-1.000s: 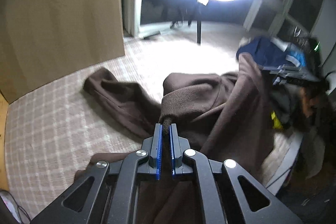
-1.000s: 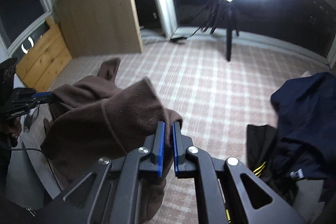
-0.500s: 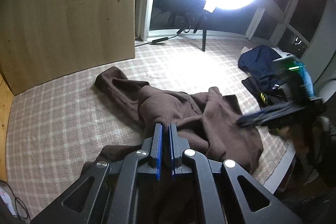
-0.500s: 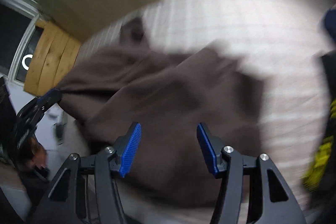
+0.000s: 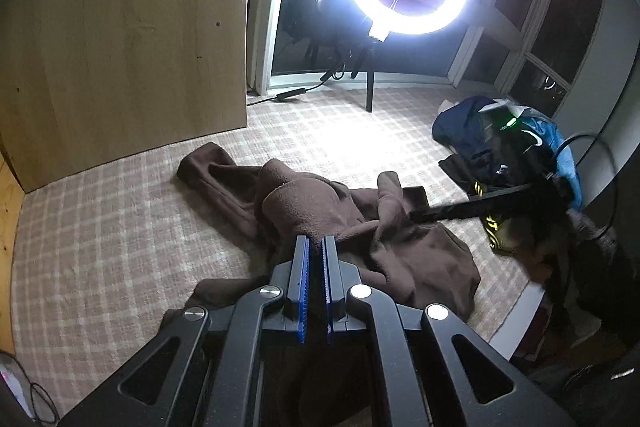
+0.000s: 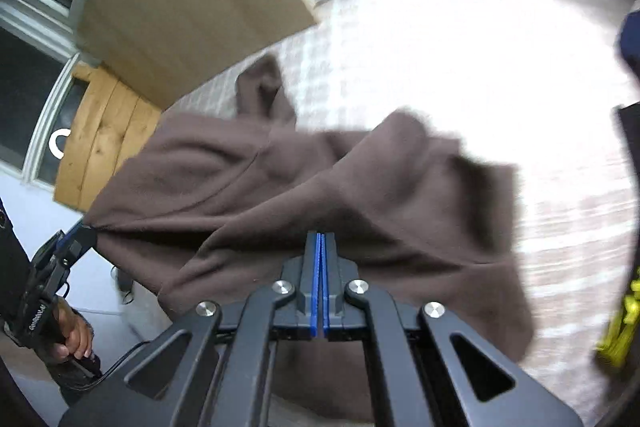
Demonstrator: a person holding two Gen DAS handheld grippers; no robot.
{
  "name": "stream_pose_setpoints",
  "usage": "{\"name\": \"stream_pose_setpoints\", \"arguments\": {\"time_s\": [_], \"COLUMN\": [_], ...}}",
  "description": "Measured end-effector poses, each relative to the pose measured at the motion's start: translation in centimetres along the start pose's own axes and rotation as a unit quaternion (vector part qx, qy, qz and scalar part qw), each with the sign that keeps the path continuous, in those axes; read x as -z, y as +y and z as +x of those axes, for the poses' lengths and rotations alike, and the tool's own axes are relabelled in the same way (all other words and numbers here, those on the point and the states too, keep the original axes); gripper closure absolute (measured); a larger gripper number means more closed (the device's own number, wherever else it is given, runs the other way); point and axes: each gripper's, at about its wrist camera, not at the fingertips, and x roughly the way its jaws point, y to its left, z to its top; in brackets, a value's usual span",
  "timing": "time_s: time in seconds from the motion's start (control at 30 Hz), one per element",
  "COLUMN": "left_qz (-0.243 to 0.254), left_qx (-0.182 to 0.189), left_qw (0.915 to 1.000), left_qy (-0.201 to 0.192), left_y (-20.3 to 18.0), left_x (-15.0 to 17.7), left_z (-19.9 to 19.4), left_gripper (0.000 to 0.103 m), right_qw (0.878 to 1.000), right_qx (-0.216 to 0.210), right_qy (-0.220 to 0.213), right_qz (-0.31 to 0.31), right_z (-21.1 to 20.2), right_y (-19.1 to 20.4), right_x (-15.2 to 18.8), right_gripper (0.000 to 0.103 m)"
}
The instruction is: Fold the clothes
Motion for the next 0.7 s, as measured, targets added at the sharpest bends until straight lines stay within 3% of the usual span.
{"name": "stream_pose_setpoints", "arguments": {"time_s": [0.1,0.13,0.17,0.23,0.37,0.4,0.43,0.47,0.5,0.53,0.7], "left_qz": [0.011,0.015,0.019,0.028,0.034,0.034,0.032,0.025,0.018,0.012,-0.003], "left_qx": [0.002,0.003,0.003,0.002,0.003,0.002,0.001,0.003,0.005,0.006,0.006], "left_qw": [0.9999,0.9999,0.9998,0.9996,0.9994,0.9994,0.9995,0.9997,0.9998,0.9999,0.9999], "left_qy": [0.004,0.004,0.004,0.003,0.004,0.005,0.006,0.006,0.005,0.002,-0.015], "left_y": [-0.6,-0.8,-1.0,-1.6,-1.9,-1.8,-1.6,-1.1,-0.6,-0.2,1.8], "left_x": [0.1,0.2,0.2,0.2,0.0,0.0,0.0,0.1,0.1,0.2,0.1], "left_z": [0.3,0.3,0.3,0.3,0.1,0.1,0.1,0.0,-0.1,-0.3,-2.3], "left_gripper": [0.098,0.098,0.098,0.098,0.098,0.098,0.098,0.098,0.098,0.098,0.098], "right_qw": [0.998,0.997,0.995,0.996,0.995,0.995,0.995,0.995,0.996,0.996,0.995], "right_qx": [0.060,0.079,0.096,0.089,0.088,0.087,0.084,0.067,0.050,0.041,0.074], "right_qy": [-0.010,-0.007,-0.004,0.006,0.033,0.041,0.049,0.058,0.066,0.069,0.001], "right_qz": [-0.007,-0.006,-0.004,0.013,-0.017,-0.025,-0.033,-0.038,-0.043,-0.044,-0.067], "right_z": [-0.8,-0.6,-0.4,0.6,3.8,4.6,5.3,5.5,5.7,5.2,-0.9], "right_y": [1.4,1.8,2.3,3.5,6.2,6.5,6.8,6.5,6.2,5.6,2.5], "right_x": [0.0,-0.1,-0.1,-0.1,-0.2,-0.1,0.1,0.5,0.9,1.2,1.1], "right_gripper": [0.096,0.083,0.063,0.048,0.048,0.048,0.055,0.084,0.100,0.102,0.103]}}
